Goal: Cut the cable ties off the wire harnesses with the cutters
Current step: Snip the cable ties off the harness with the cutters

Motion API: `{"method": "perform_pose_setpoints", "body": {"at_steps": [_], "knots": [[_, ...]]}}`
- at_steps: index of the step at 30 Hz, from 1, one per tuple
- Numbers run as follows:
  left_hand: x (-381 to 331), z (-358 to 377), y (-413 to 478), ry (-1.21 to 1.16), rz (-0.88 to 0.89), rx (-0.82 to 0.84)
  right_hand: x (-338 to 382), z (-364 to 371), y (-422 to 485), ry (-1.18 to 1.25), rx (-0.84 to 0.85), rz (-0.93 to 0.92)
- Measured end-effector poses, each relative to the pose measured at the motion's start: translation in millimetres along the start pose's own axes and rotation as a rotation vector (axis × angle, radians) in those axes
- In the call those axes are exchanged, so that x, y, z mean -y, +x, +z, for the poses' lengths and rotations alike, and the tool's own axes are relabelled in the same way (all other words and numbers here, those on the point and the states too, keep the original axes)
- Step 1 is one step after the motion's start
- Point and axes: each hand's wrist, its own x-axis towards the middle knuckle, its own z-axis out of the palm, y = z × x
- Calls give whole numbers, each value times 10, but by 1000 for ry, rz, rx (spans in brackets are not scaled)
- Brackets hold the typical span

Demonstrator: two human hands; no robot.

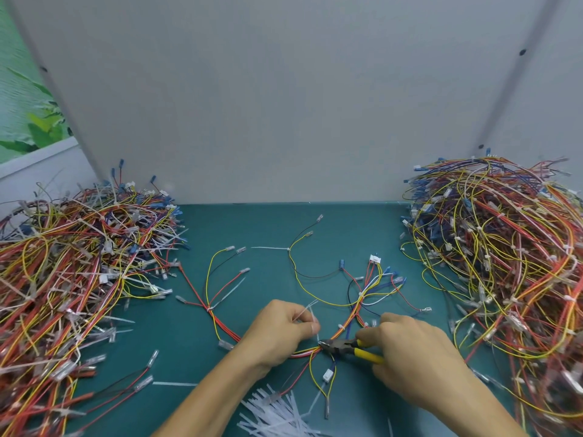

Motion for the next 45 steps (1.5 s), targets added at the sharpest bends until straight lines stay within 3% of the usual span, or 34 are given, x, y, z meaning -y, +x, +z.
{"method": "perform_pose_setpoints", "body": {"at_steps": [8,25,45], "knots": [[1,6,13,-14,-4,24,-100,-40,101,-76,12,-129],[-13,1,7,-14,12,47,-194,-95,176,25,68,-145],[-6,23,19,-20,17,25,-246,-100,300,-70,89,-243]]}}
